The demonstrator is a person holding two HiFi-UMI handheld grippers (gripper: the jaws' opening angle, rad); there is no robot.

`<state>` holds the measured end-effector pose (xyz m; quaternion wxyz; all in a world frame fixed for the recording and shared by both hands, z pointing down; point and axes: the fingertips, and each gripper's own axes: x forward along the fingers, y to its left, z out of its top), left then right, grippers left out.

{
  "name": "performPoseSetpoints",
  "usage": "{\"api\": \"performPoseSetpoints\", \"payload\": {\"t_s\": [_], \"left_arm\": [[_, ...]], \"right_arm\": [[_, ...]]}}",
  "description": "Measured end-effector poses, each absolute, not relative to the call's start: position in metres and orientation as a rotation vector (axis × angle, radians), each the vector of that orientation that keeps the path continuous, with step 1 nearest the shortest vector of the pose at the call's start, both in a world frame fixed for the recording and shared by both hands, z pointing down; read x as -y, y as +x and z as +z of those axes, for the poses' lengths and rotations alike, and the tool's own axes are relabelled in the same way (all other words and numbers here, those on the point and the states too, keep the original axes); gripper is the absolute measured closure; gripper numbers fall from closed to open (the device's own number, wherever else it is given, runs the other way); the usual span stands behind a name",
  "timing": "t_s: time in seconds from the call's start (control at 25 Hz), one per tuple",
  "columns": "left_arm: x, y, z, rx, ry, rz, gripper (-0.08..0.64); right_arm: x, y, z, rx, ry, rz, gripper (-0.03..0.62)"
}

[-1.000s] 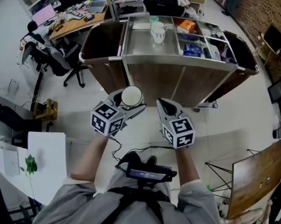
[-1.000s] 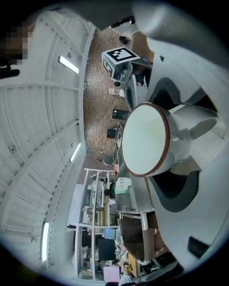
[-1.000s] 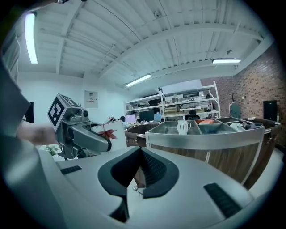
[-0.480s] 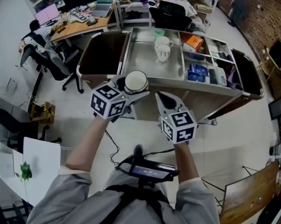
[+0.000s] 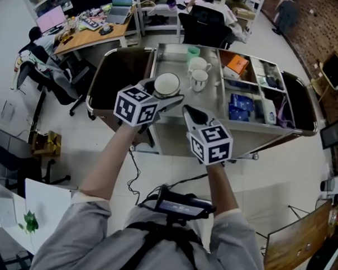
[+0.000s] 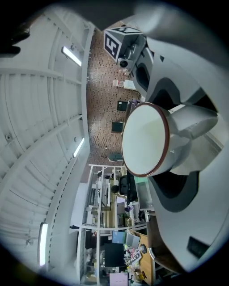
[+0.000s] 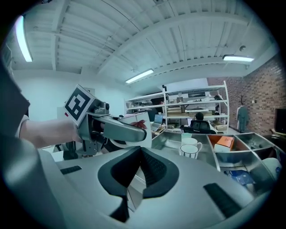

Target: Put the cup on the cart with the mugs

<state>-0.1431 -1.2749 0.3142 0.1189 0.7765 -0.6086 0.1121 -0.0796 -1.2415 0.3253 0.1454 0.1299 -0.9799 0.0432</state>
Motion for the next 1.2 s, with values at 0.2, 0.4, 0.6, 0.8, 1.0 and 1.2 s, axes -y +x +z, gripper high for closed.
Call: {"api": "performPoseSetpoints", "payload": {"t_s": [0.2, 0.4, 0.6, 0.8, 1.0, 1.2], "left_arm": [[1.307, -0.169, 0.328, 1.813, 2.2, 0.329, 0.16], [1.339, -0.191, 0.344, 1.847, 2.121, 0.36, 0.16], [1.367, -0.205, 0.361, 1.887, 2.039, 0.365, 0.16], [1.385, -0.222, 0.385, 1.93, 1.94, 0.385, 0.16], [1.401, -0.23, 0.406, 1.947, 1.879, 0.403, 0.16], [1.408, -0.237, 0.425, 1.946, 1.833, 0.415, 0.16]], "right_arm": [[1.26, -0.104, 0.332, 2.791, 0.31, 0.122, 0.584], [1.284, -0.123, 0.345, 2.751, 0.244, 0.122, 0.584], [1.302, -0.133, 0.354, 2.703, 0.178, 0.103, 0.584], [1.317, -0.142, 0.371, 2.654, 0.129, 0.106, 0.584], [1.332, -0.145, 0.381, 2.642, 0.101, 0.13, 0.584], [1.335, -0.15, 0.385, 2.635, 0.071, 0.136, 0.584]]}}
